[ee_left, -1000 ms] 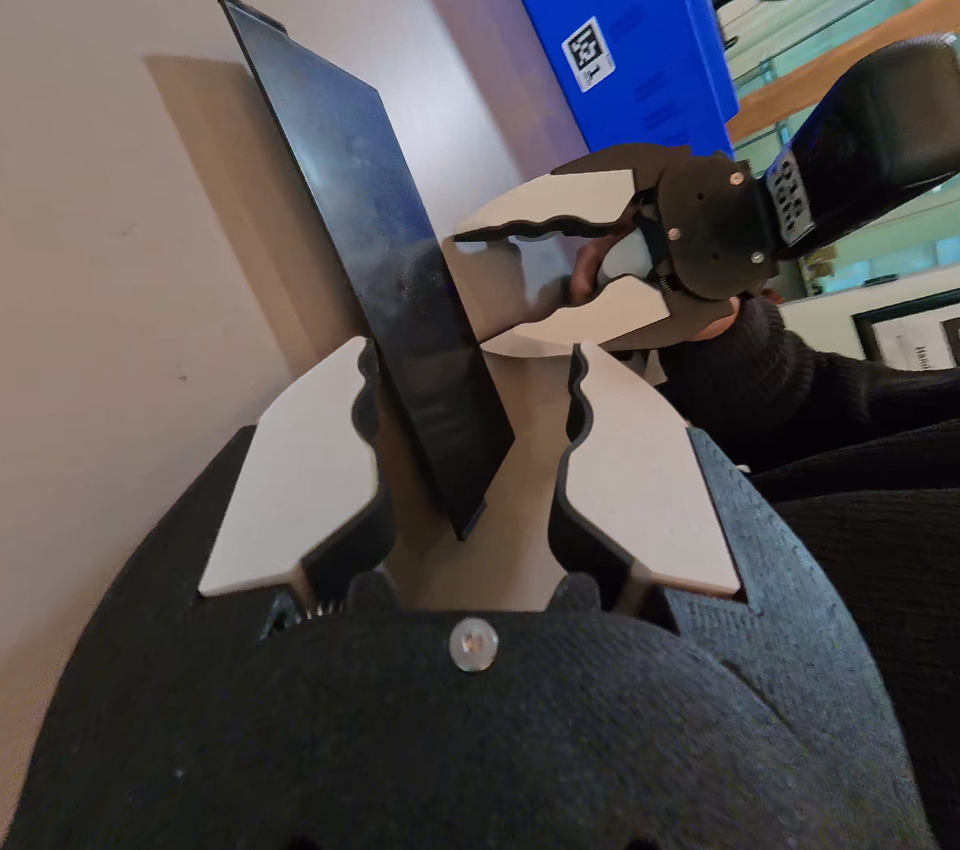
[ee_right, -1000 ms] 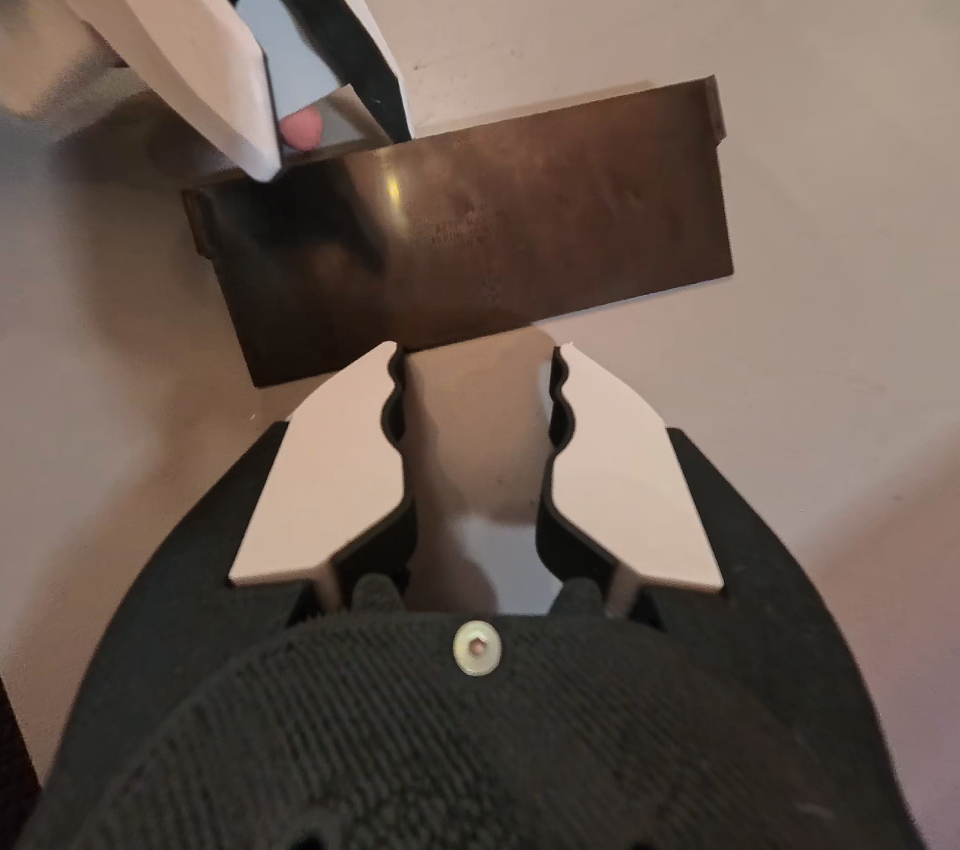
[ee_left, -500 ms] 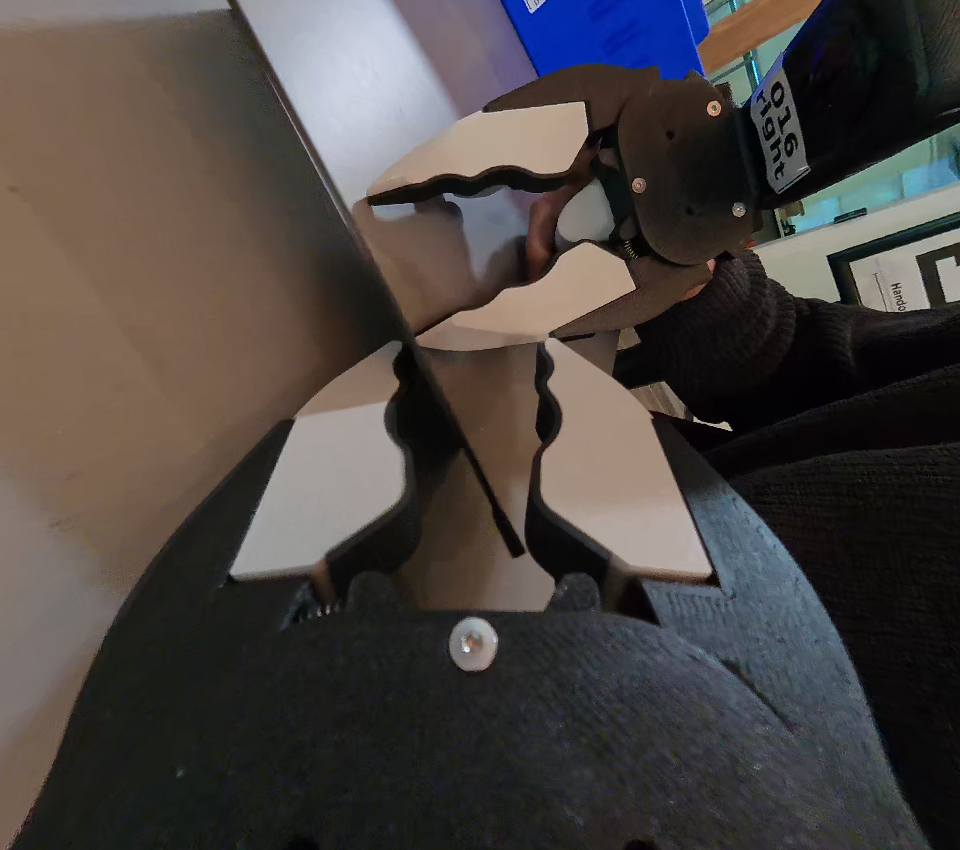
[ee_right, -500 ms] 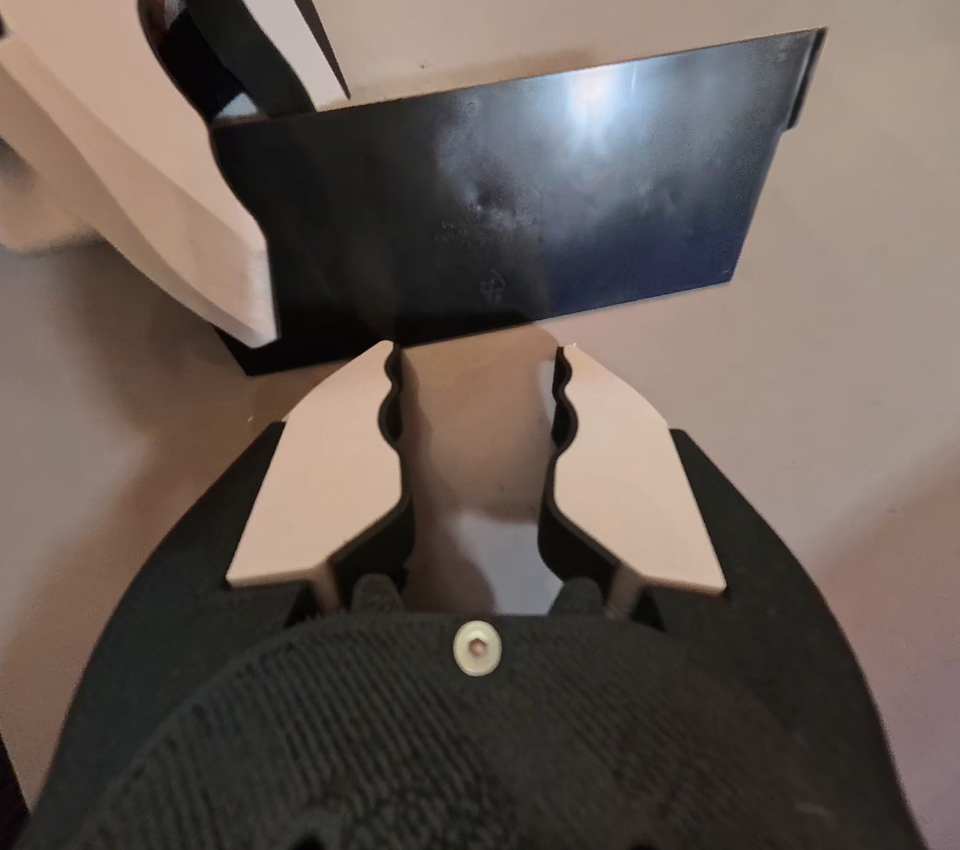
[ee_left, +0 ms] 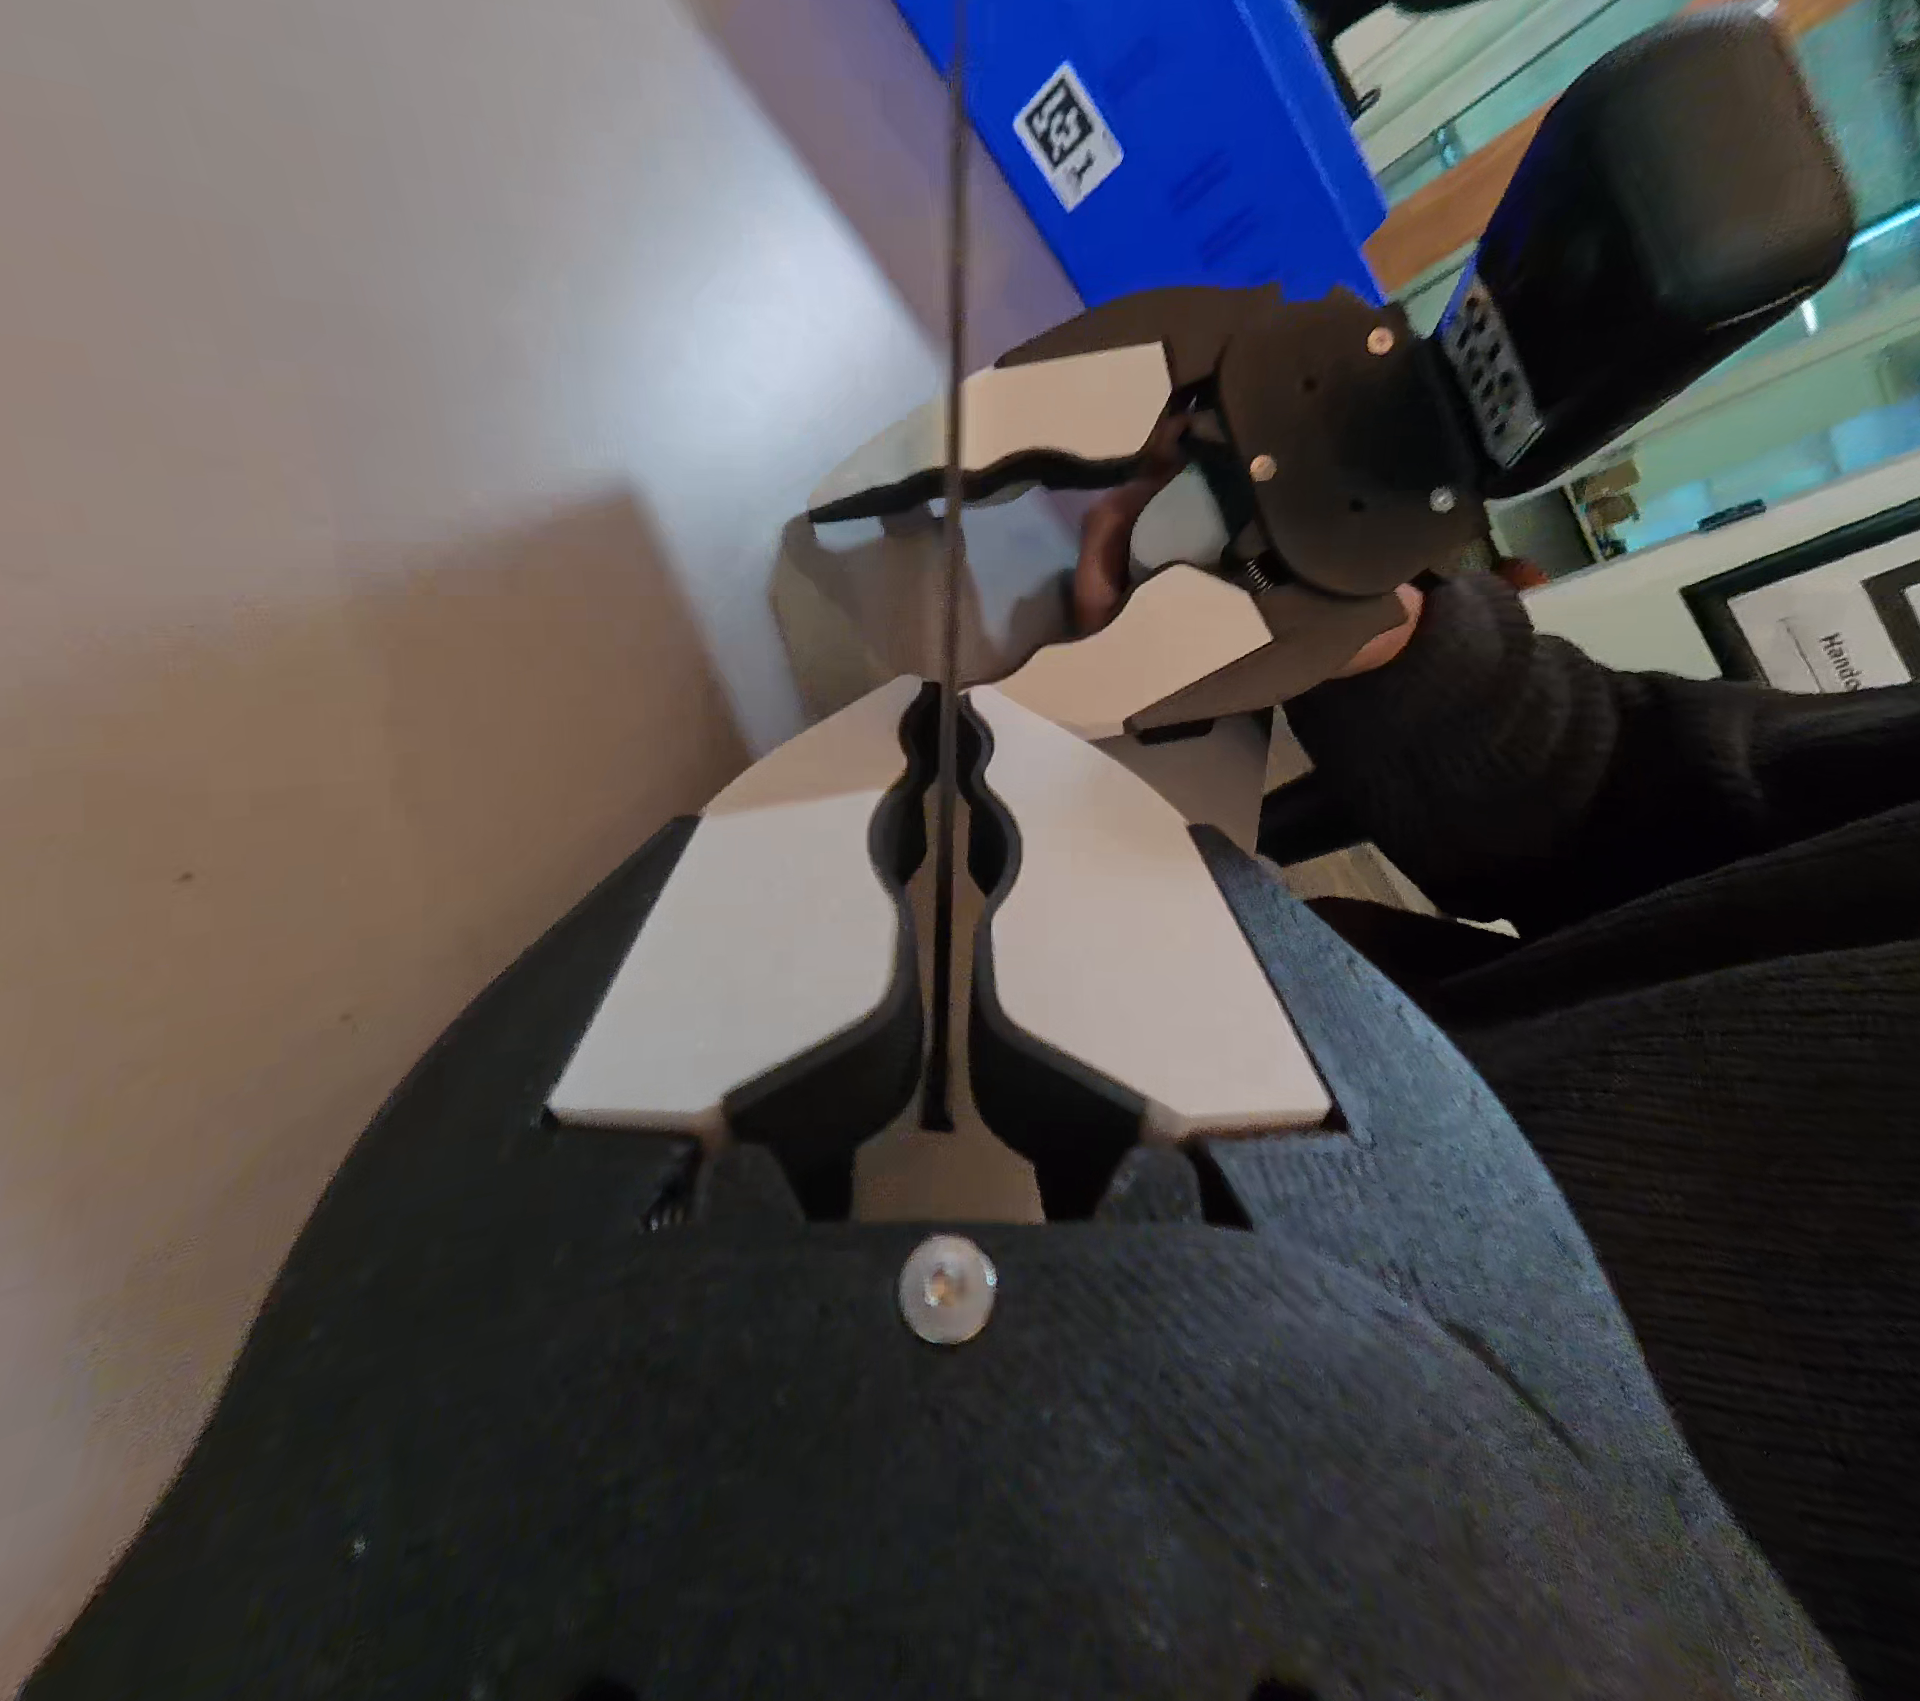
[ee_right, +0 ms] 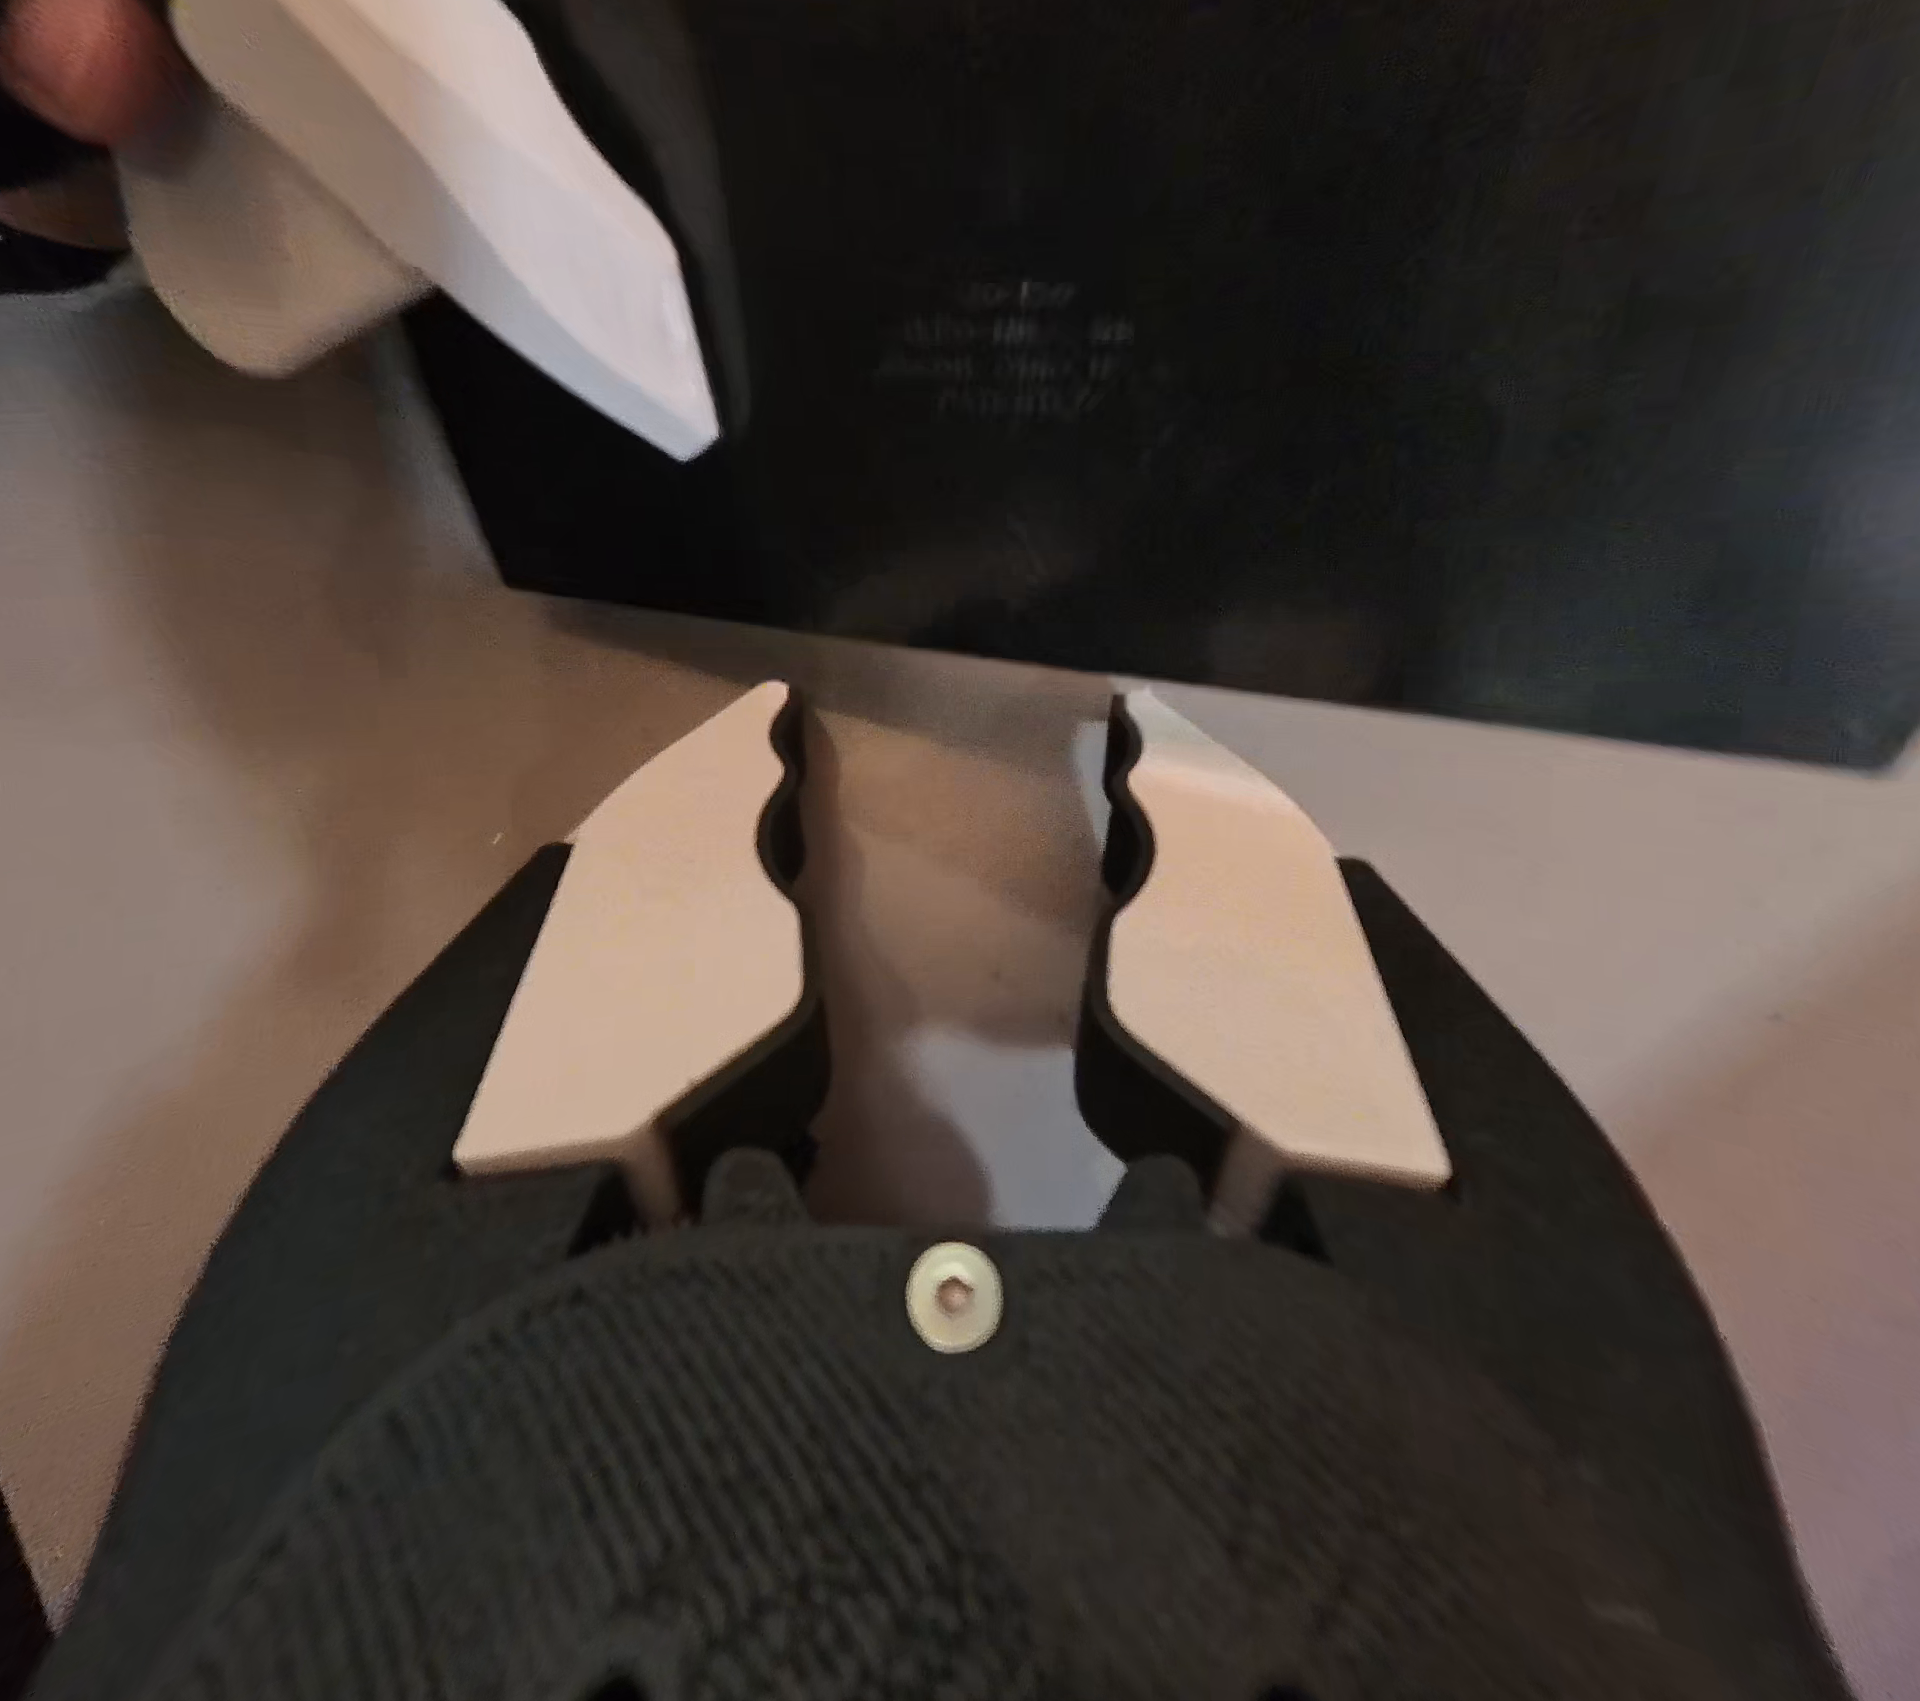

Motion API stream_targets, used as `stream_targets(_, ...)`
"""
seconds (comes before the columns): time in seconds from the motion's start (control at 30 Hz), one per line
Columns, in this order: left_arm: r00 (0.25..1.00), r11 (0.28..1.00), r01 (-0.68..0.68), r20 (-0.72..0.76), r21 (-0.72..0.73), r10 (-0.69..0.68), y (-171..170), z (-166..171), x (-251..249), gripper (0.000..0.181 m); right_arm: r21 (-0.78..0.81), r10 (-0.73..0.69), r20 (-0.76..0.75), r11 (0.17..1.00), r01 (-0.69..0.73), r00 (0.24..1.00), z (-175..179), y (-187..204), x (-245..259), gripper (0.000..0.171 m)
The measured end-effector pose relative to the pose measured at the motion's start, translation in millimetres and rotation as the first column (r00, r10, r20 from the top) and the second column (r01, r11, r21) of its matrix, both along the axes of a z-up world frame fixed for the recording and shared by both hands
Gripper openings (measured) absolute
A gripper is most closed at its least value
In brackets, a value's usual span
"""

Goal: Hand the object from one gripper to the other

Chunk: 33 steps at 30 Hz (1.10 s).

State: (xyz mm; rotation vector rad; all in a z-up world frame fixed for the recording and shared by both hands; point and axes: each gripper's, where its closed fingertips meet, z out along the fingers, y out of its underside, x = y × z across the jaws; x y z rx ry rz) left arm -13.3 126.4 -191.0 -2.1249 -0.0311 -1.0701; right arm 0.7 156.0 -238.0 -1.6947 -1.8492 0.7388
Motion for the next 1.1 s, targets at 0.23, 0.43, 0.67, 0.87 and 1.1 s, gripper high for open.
stream_targets(0.23,0.997,0.99,-0.07,0.037,0.125,0.066,5,22,-13,0.003,0.006,-0.019,0.0,1.0,0.019,1.0,0,3,0,0.06)
stream_targets(0.43,0.981,0.964,-0.136,0.167,0.227,0.099,-11,40,-17,0.002,0.05,-0.038,-0.048,0.998,0.04,0.998,9,12,0,0.058)
stream_targets(0.67,0.949,0.928,-0.275,0.228,0.253,0.219,-31,46,-37,0.002,0.121,0.135,-0.453,0.989,-0.09,0.881,87,-16,-23,0.042)
stream_targets(0.87,0.917,0.926,-0.317,0.317,0.207,0.243,-48,42,-45,0.002,0.363,0.397,-0.548,0.906,-0.218,0.737,113,-58,-32,0.041)
stream_targets(1.1,0.913,0.94,-0.295,0.342,0.174,0.223,-70,39,-42,0.002,0.679,0.644,-0.333,0.67,-0.299,0.689,91,-81,-45,0.045)
